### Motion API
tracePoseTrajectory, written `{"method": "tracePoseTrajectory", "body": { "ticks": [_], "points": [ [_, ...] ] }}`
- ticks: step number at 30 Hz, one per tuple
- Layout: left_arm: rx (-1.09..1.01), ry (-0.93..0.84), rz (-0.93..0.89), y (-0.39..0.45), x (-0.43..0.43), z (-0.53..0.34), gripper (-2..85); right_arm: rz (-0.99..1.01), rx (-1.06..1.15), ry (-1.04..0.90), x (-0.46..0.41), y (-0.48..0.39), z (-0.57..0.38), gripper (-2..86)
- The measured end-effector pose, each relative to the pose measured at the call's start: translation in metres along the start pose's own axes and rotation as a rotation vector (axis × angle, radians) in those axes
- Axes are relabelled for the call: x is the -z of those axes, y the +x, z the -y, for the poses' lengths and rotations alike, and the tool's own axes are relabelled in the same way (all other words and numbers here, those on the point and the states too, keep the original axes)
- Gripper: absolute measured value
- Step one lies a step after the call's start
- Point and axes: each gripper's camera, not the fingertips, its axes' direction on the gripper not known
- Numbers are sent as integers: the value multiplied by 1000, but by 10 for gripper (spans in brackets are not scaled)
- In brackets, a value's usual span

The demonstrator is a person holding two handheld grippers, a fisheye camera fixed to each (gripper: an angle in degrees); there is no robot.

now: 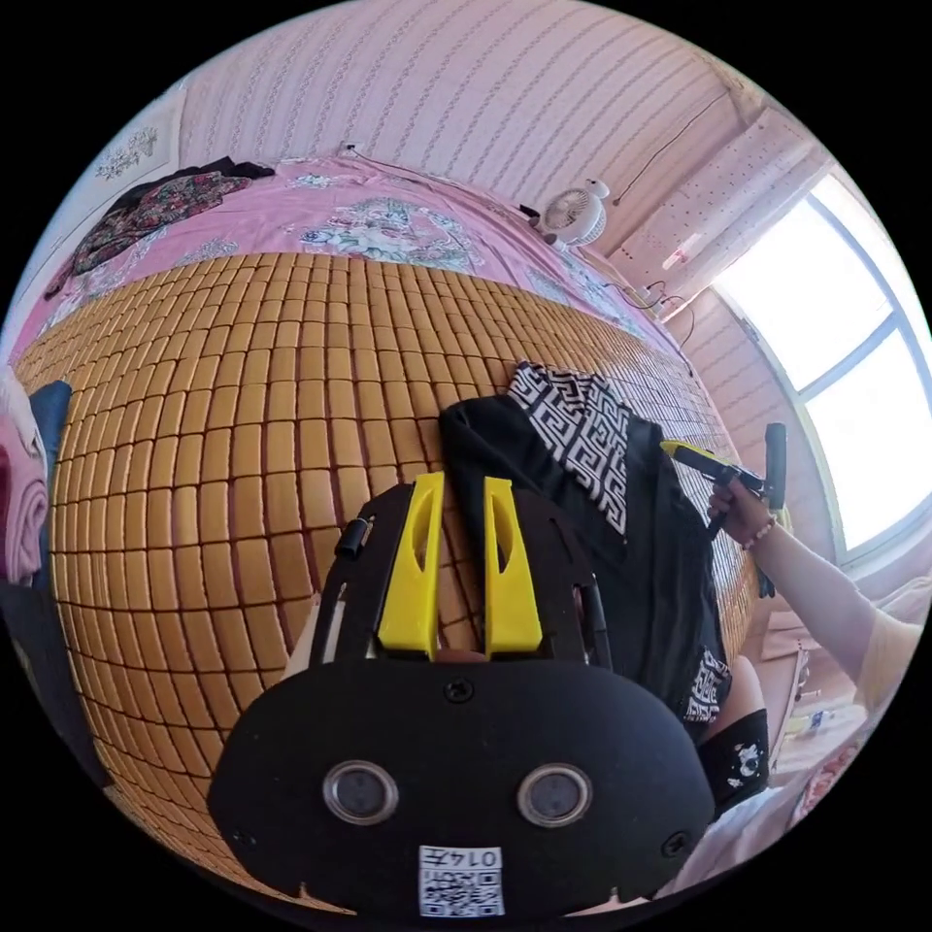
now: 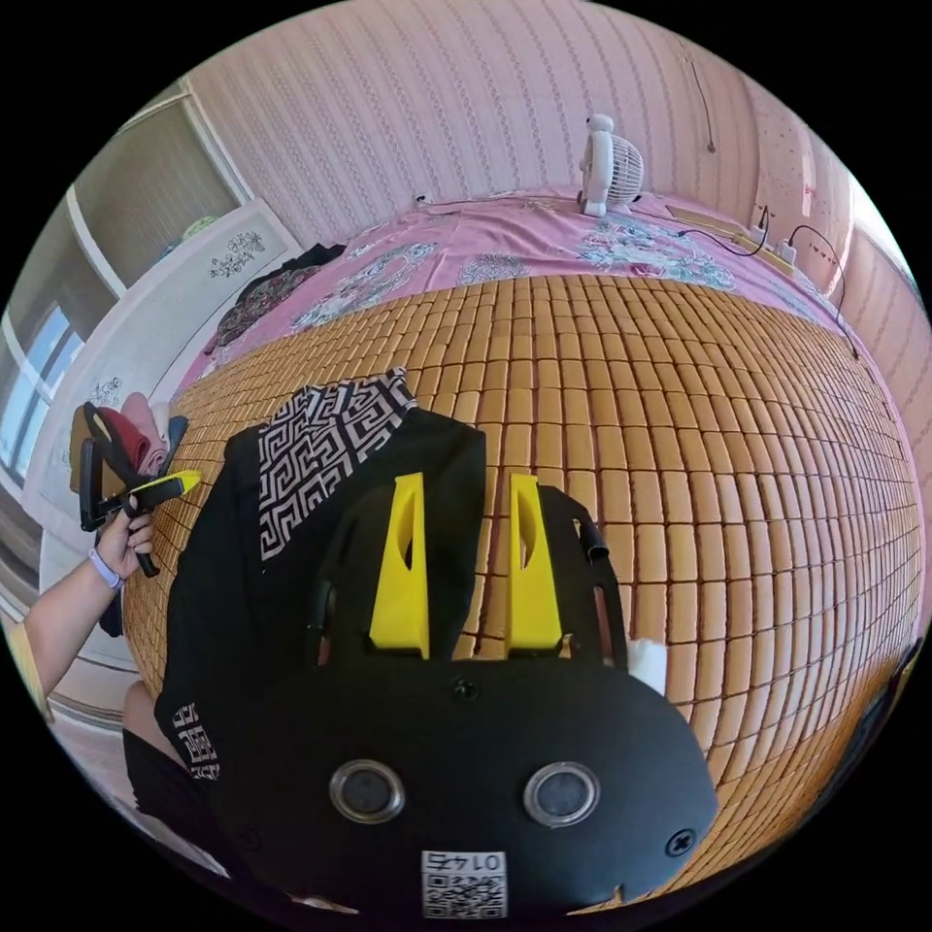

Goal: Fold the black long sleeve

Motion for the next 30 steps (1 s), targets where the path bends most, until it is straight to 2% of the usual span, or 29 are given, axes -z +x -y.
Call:
{"method": "tracePoseTrajectory", "body": {
  "ticks": [3,4,7,12,15,18,19,22,23,25,28,30],
  "points": [
    [83,-100,-39,-8,-25,24,82,-5,94,6,-6,-15,19,71],
    [88,-107,-44,-7,-29,30,68,-23,116,-9,-7,-21,26,40],
    [119,-146,-44,-6,-33,42,13,-43,156,-1,1,-30,41,19],
    [134,-10,-114,-7,2,45,-6,36,131,145,49,-32,49,9],
    [45,64,-156,3,40,33,-7,77,188,234,91,-40,35,8],
    [-84,169,-256,12,89,-10,-7,121,250,318,140,-47,-6,9],
    [-137,214,-343,12,106,-40,-6,138,290,338,160,-50,-31,10],
    [-103,168,-498,1,123,-129,-1,147,356,262,190,-61,-109,14],
    [-61,133,-447,-4,126,-166,1,116,354,232,191,-62,-125,15],
    [11,79,-333,-10,131,-216,5,-71,309,83,186,-67,-186,19],
    [114,51,-291,-13,142,-270,4,-78,193,-37,185,-65,-227,28],
    [144,67,-286,-7,148,-286,2,-74,152,-37,189,-68,-232,37]
  ]
}}
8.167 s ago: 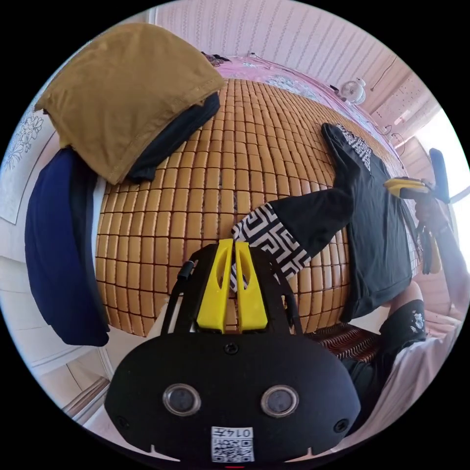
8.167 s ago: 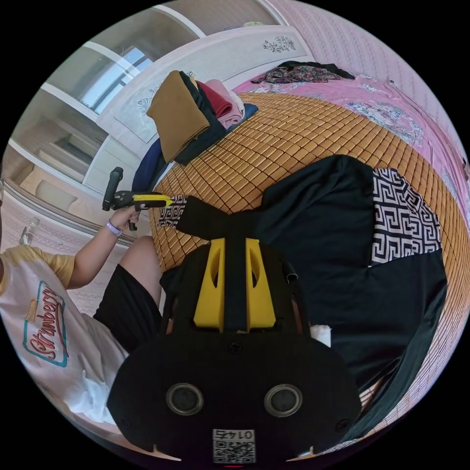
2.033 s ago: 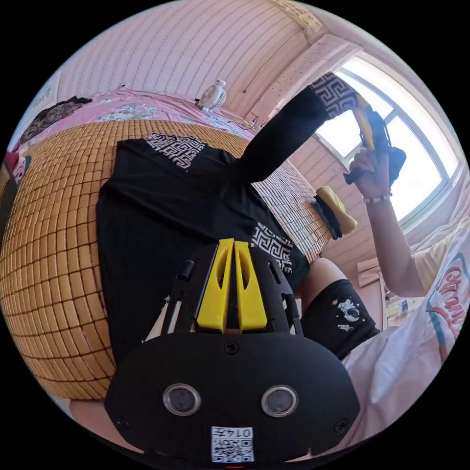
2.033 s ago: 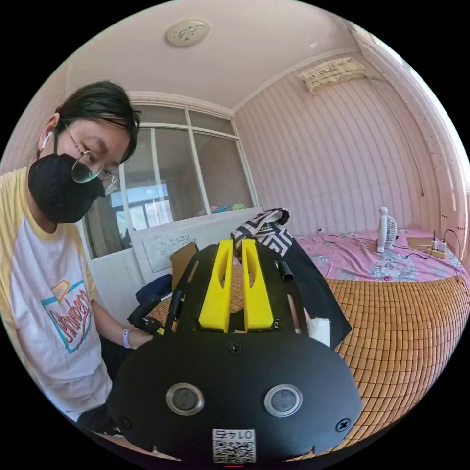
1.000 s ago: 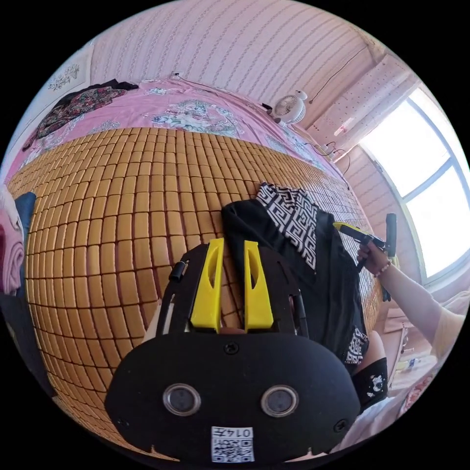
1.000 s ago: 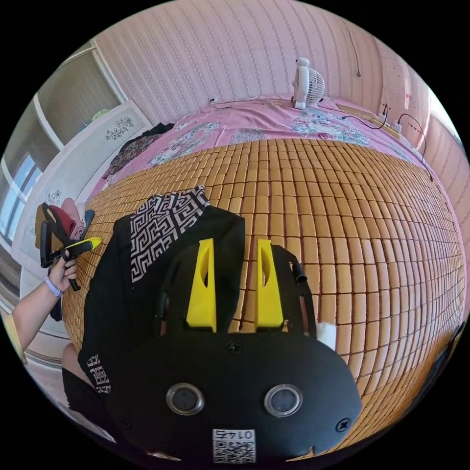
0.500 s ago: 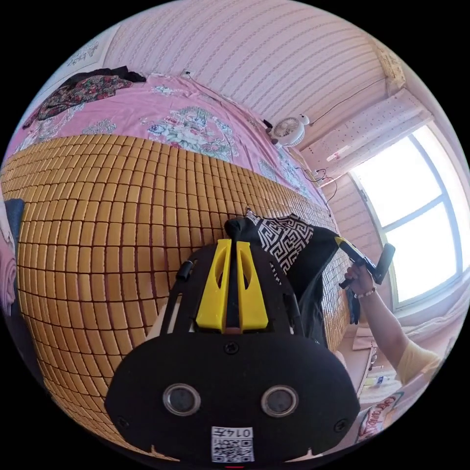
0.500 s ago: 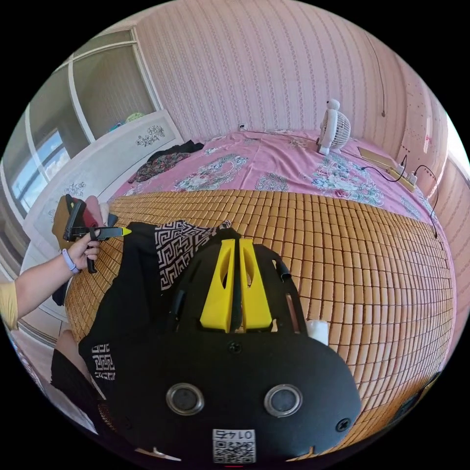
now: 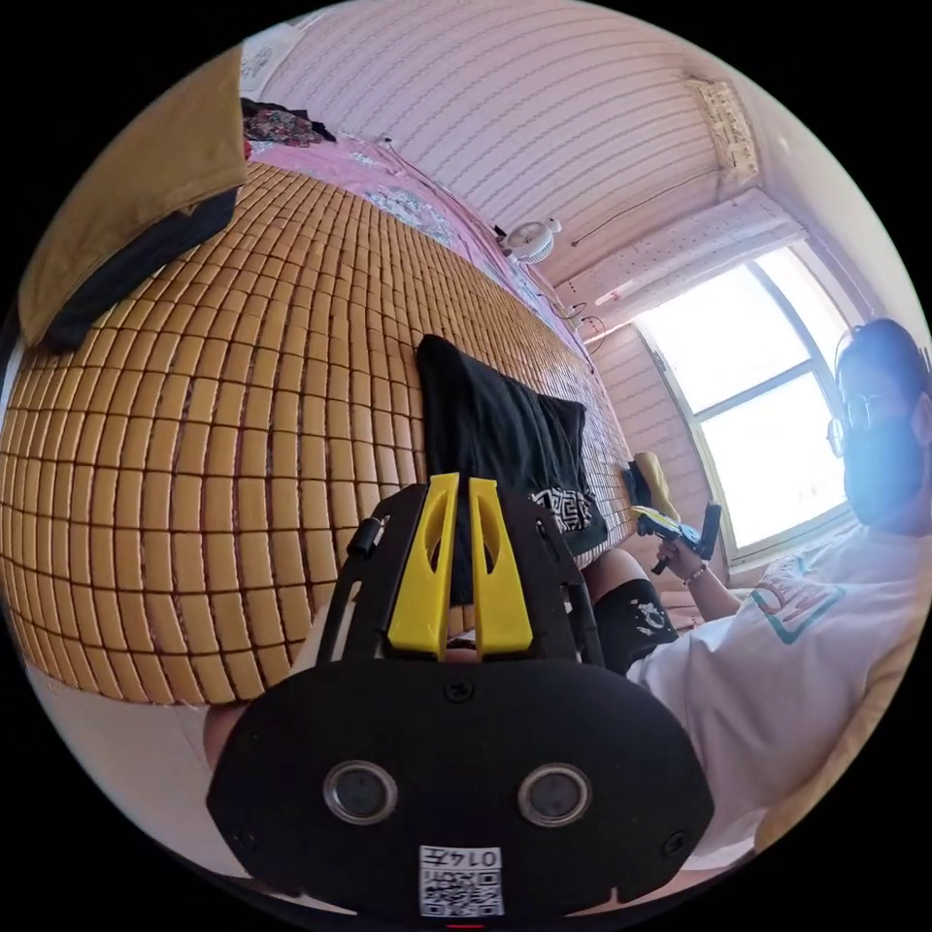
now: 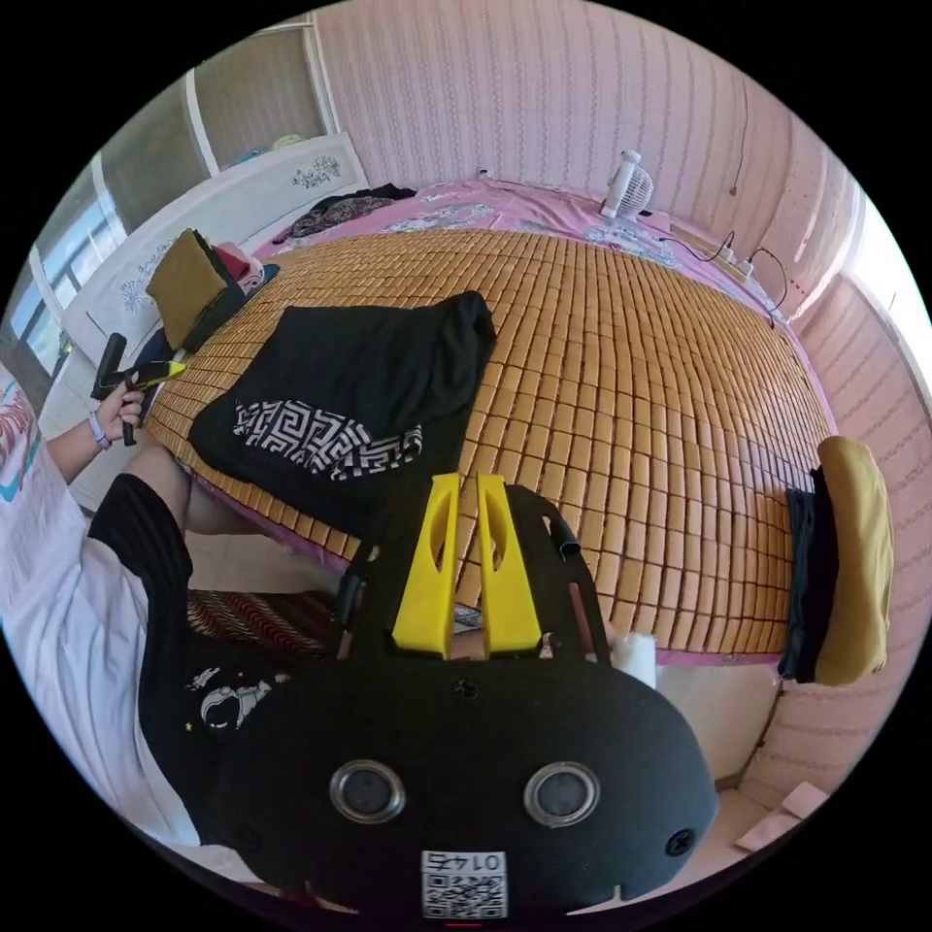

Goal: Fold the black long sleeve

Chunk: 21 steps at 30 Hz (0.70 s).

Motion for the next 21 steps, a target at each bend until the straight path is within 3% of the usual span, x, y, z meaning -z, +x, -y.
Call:
{"method": "tracePoseTrajectory", "body": {
  "ticks": [3,9,13,21],
  "points": [
    [-3,-7,-17,16,-10,-10,2,34,15,22,0,-13,15,48],
    [-83,-83,-5,53,-69,-7,25,155,200,-109,-39,-64,59,78],
    [-167,-128,-5,81,-110,-5,38,258,161,-79,-53,-77,81,68],
    [-463,-202,92,170,-212,-6,-7,194,420,-80,-87,-135,203,8]
  ]
}}
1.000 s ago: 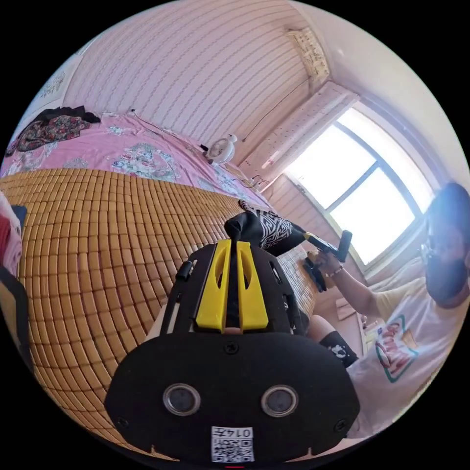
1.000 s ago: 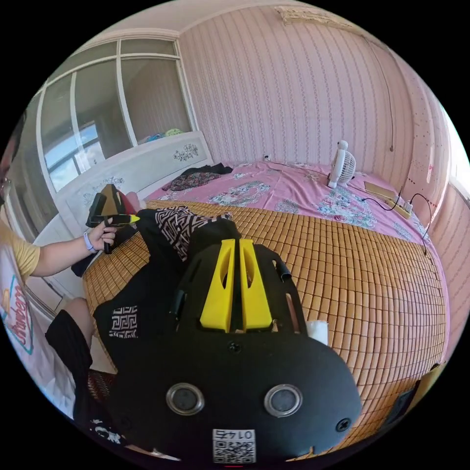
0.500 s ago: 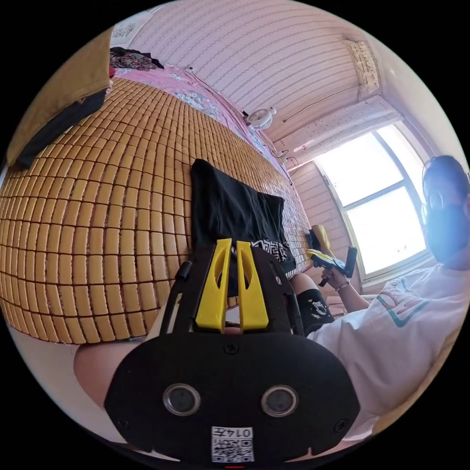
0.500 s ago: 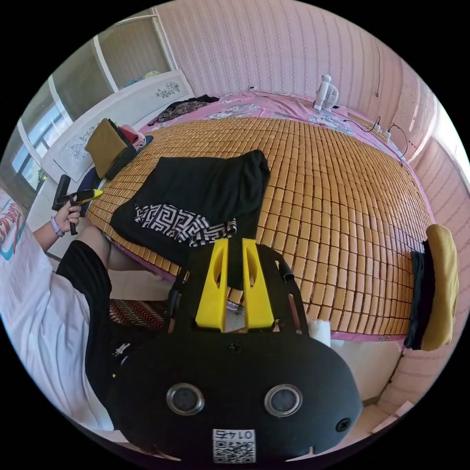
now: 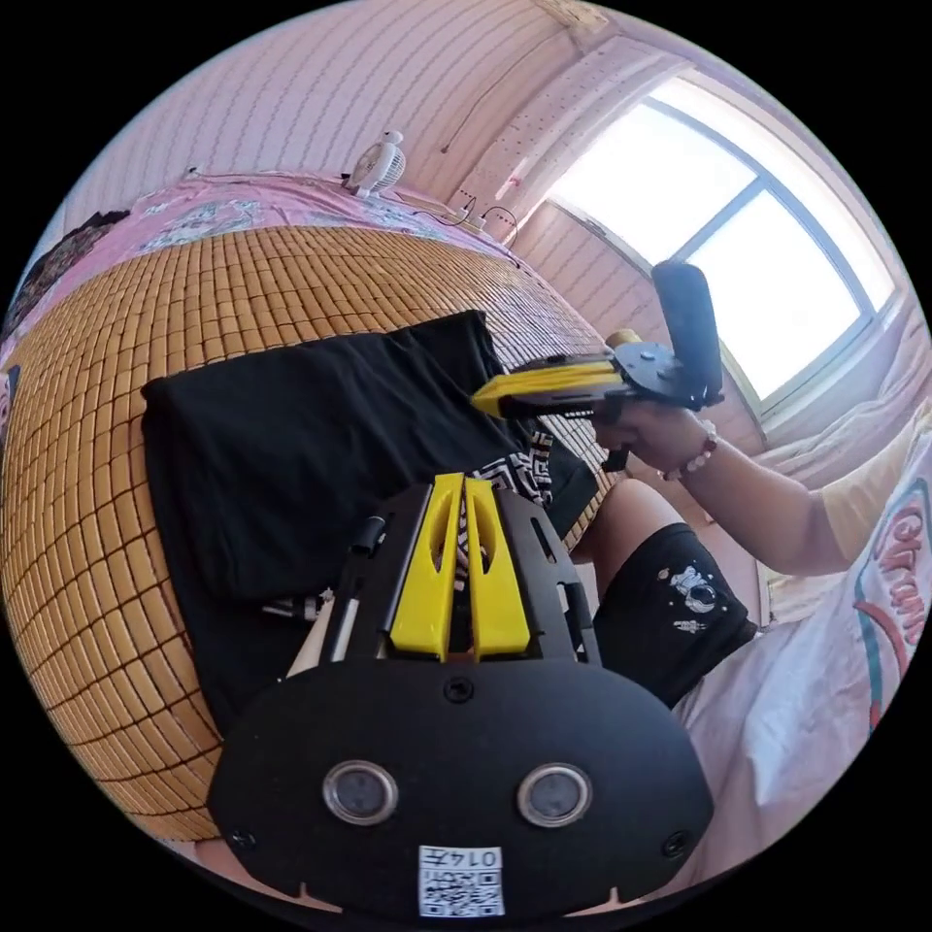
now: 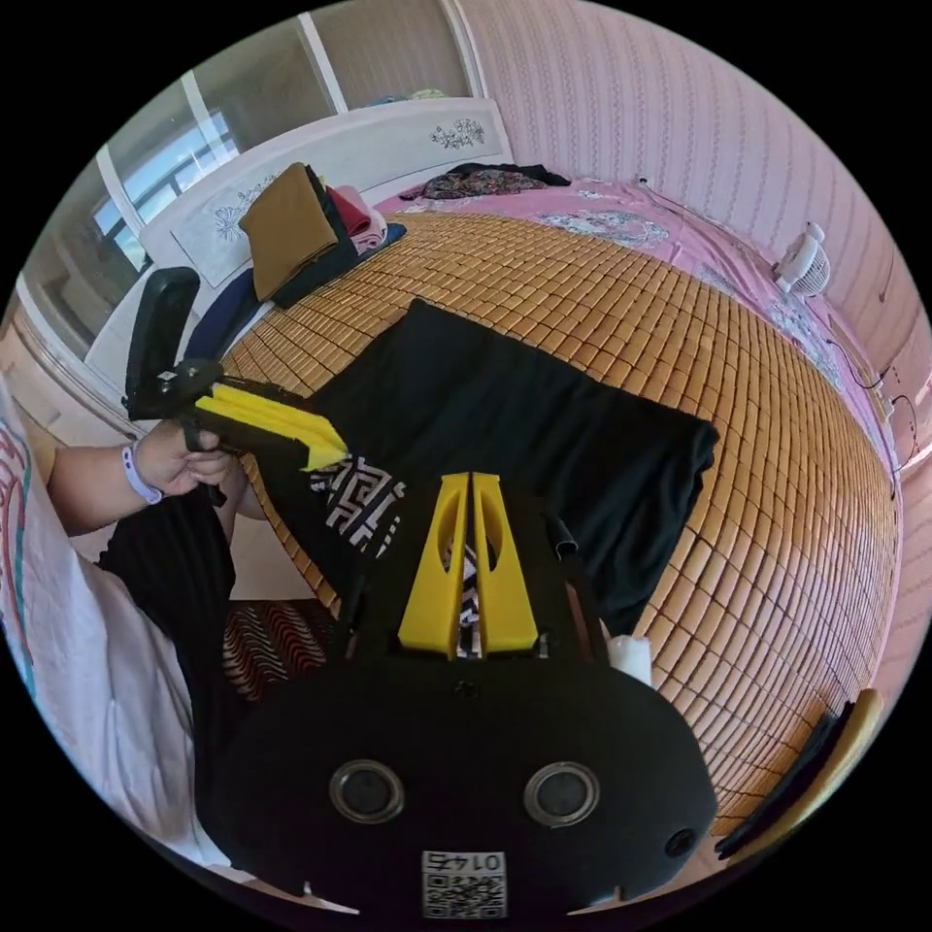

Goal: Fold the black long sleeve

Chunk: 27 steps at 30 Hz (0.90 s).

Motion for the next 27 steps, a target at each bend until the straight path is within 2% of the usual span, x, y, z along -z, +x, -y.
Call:
{"method": "tracePoseTrajectory", "body": {
  "ticks": [3,5,6,7,10,16,18,20,22,27],
  "points": [
    [-12,-82,64,12,-35,5,-9,-63,111,-109,-31,3,59,0],
    [-53,-214,111,20,-64,-2,-10,-103,155,-217,-59,7,82,-2],
    [-69,-261,112,21,-72,-5,-10,-107,202,-360,-87,8,90,-3],
    [-85,-190,120,24,-70,-13,-10,-101,242,-356,-91,7,97,-3],
    [-82,-192,108,26,-76,-21,-10,-47,338,-534,-91,11,123,-4],
    [-148,-168,149,41,-88,-35,-9,-155,329,-528,-114,31,144,-4],
    [-156,-184,116,44,-89,-38,-9,-116,275,-507,-106,41,144,-4],
    [-173,-197,30,46,-88,-46,-6,-67,201,-395,-82,54,131,-4],
    [-212,-192,-36,52,-84,-54,0,-5,97,-244,-37,68,91,-2],
    [-354,-105,-113,79,-73,-71,62,5,-184,-169,27,95,-36,12]
  ]
}}
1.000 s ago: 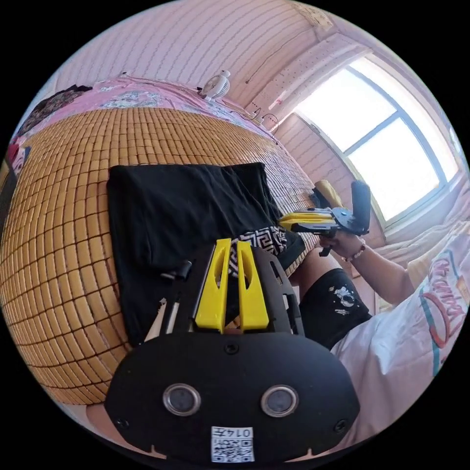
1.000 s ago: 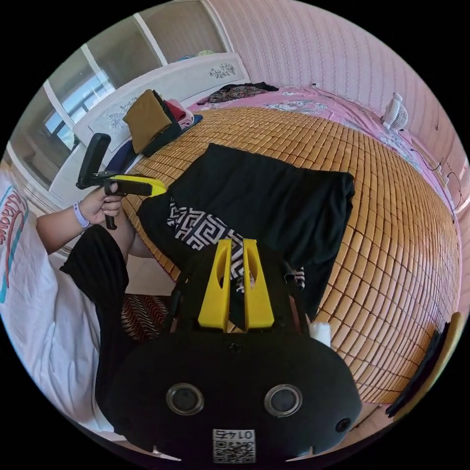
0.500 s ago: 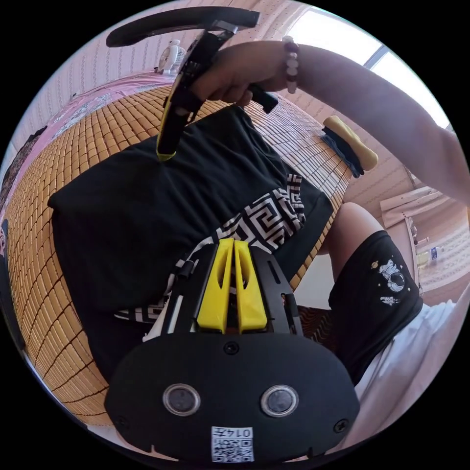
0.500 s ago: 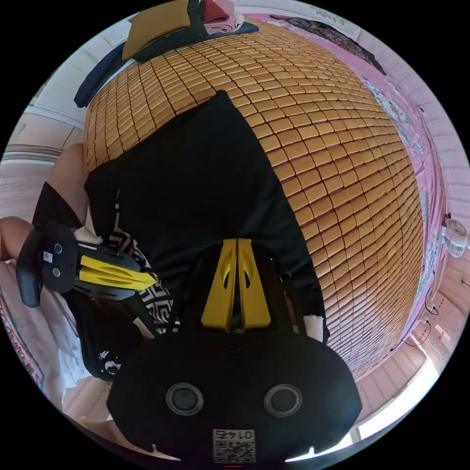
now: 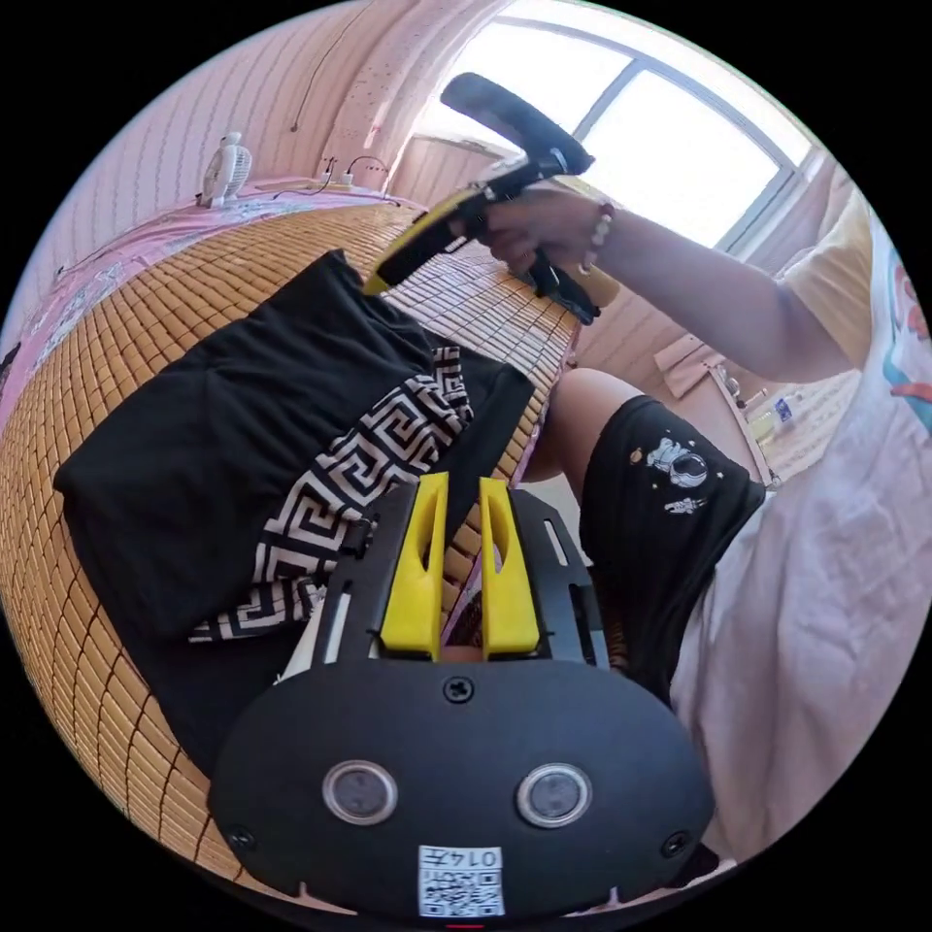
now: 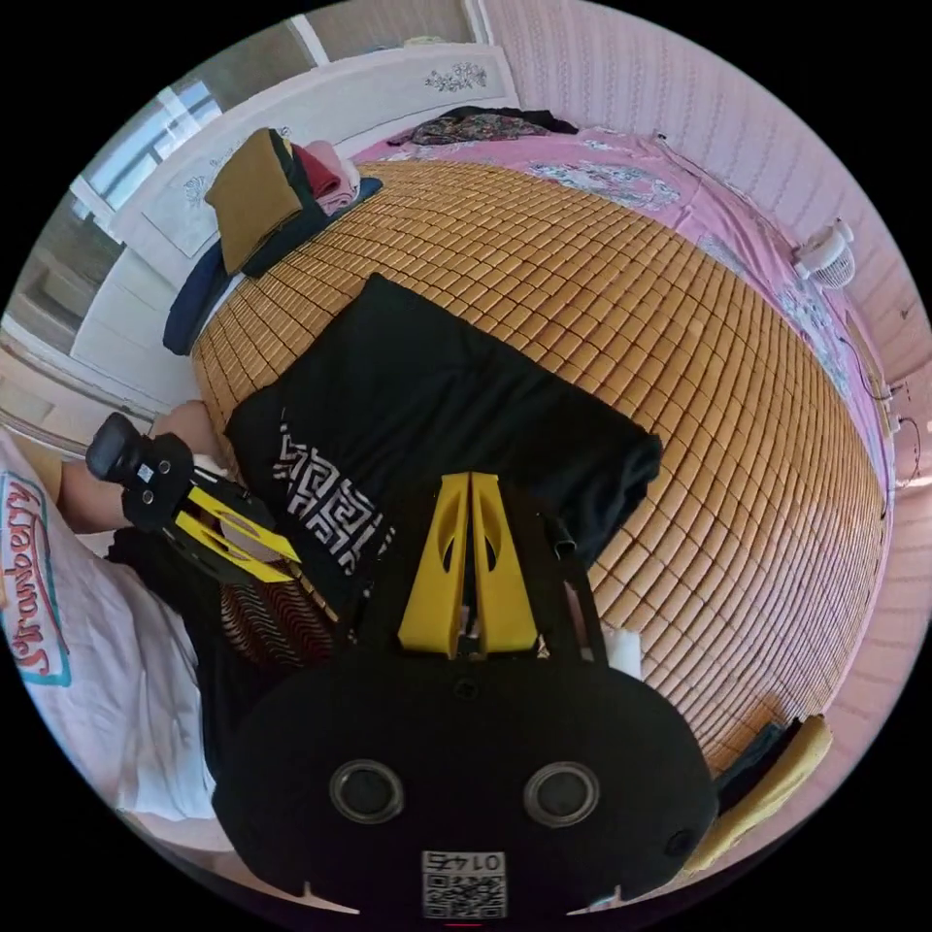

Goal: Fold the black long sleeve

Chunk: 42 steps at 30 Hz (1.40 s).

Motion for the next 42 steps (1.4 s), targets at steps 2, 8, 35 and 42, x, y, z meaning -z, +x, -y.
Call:
{"method": "tracePoseTrajectory", "body": {
  "ticks": [2,8,35,42],
  "points": [
    [-49,33,19,11,-5,7,81,26,-128,-8,3,18,-45,35],
    [-109,80,122,36,-37,39,168,107,-374,-97,-22,51,-131,95],
    [-9,-136,257,40,-115,72,38,484,-508,464,0,131,-246,51],
    [-230,-91,267,80,-80,27,35,499,-708,542,-48,171,-249,126]
  ]
}}
